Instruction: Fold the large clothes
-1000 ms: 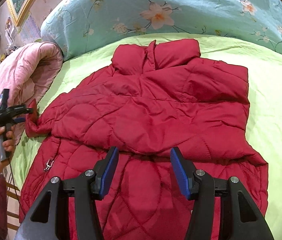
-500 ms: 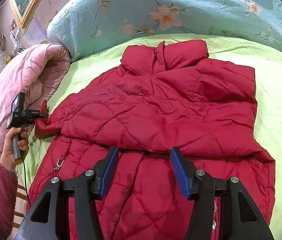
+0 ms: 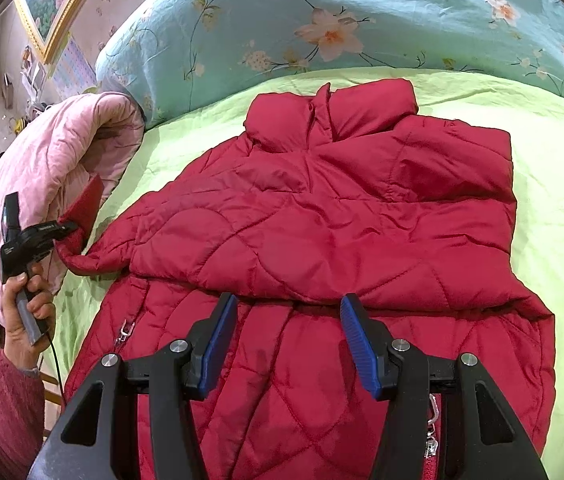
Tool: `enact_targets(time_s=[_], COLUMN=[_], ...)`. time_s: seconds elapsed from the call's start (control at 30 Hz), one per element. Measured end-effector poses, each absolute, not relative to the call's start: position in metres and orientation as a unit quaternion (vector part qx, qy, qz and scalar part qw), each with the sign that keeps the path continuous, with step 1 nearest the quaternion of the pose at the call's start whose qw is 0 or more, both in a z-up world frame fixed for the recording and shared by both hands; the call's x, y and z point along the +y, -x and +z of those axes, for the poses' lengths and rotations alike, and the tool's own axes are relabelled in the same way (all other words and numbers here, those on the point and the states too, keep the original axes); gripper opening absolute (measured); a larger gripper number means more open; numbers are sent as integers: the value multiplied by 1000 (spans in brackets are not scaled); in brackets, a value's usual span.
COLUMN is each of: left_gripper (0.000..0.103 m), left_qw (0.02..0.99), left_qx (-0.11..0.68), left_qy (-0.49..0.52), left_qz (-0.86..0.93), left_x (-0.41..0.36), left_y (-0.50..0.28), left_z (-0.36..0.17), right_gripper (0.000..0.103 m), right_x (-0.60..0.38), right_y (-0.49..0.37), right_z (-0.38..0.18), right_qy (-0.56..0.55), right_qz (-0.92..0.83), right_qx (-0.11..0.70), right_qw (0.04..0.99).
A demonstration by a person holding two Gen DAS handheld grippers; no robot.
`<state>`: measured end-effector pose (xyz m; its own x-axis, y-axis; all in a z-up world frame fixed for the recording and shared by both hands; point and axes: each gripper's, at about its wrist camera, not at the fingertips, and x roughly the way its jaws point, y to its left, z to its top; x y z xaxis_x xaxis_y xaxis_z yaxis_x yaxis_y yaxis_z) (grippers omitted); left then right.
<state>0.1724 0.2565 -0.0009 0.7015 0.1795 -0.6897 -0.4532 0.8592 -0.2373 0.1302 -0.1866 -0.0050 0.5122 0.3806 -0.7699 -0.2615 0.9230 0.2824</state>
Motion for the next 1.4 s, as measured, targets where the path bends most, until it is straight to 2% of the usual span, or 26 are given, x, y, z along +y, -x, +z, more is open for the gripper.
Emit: enact_targets(time_s=[0.2,0.7,1.03,1.4], left_gripper=[7,7,7,7], left_qw=[923,947,929,906], left_qx=[324,302,347,389], left_qy=[171,101,42,45], left_qz=[121,-36,-121,-157], left_x=[212,86,11,-1], left_y=[-180,-179,-193,-204], left_z=[19,26,-5,-31], right_gripper=[55,57,57,57], right_x=[-184,-194,-199,-200], right_y=[-131,-139,-167,-216], right_z=[-7,-3,-2,-16], right_qy=[-66,-107,-157,-185], right_qz=[186,187,176,184], right_qx=[461,461,447,446], right_qw=[865,861,863,856])
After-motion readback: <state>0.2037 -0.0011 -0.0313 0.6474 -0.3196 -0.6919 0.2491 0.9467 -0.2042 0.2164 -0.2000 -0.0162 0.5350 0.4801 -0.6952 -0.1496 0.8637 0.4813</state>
